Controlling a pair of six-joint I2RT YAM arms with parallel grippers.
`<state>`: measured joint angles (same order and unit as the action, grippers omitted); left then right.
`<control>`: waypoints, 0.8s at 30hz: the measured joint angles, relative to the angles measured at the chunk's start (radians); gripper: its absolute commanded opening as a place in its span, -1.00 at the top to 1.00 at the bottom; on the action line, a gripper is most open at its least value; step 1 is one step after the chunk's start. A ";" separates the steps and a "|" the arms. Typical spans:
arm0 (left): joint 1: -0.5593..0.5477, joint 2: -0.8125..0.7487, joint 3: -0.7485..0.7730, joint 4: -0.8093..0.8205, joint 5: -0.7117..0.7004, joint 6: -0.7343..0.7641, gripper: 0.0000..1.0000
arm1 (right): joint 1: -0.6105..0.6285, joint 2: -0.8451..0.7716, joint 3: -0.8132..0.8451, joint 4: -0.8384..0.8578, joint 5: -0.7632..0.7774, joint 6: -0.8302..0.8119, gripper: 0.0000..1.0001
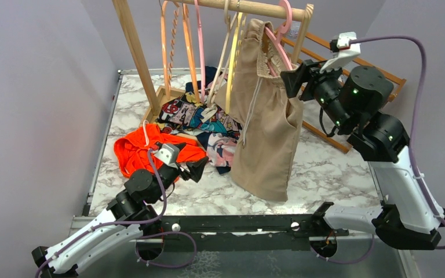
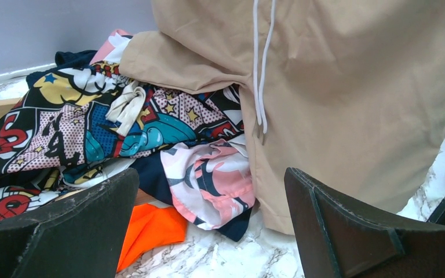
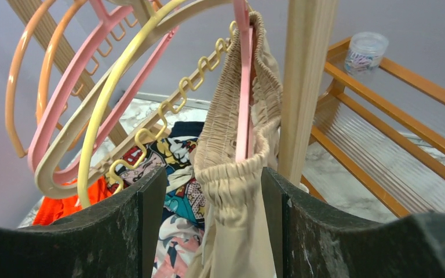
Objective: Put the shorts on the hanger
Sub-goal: Adjust the hanger on the clothesline.
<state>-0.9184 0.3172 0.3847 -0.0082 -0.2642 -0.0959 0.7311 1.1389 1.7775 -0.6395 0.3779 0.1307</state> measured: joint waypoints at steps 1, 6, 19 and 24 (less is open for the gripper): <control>0.000 0.000 0.000 -0.001 -0.003 0.000 -0.98 | 0.000 0.016 0.000 0.006 0.000 0.000 -0.26; 0.000 0.000 0.000 -0.002 -0.014 0.000 -0.98 | 0.000 0.079 0.023 0.033 0.023 -0.003 -0.27; 0.000 0.000 0.000 -0.002 -0.010 0.009 -0.98 | 0.000 0.212 0.110 0.055 0.171 -0.069 -0.27; 0.000 0.000 0.000 -0.002 -0.006 0.011 -0.98 | 0.000 0.243 0.110 0.054 0.198 -0.081 -0.05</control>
<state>-0.9184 0.3172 0.3847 -0.0101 -0.2707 -0.0849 0.7311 1.3815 1.8877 -0.5858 0.5762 0.0498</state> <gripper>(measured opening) 0.989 0.597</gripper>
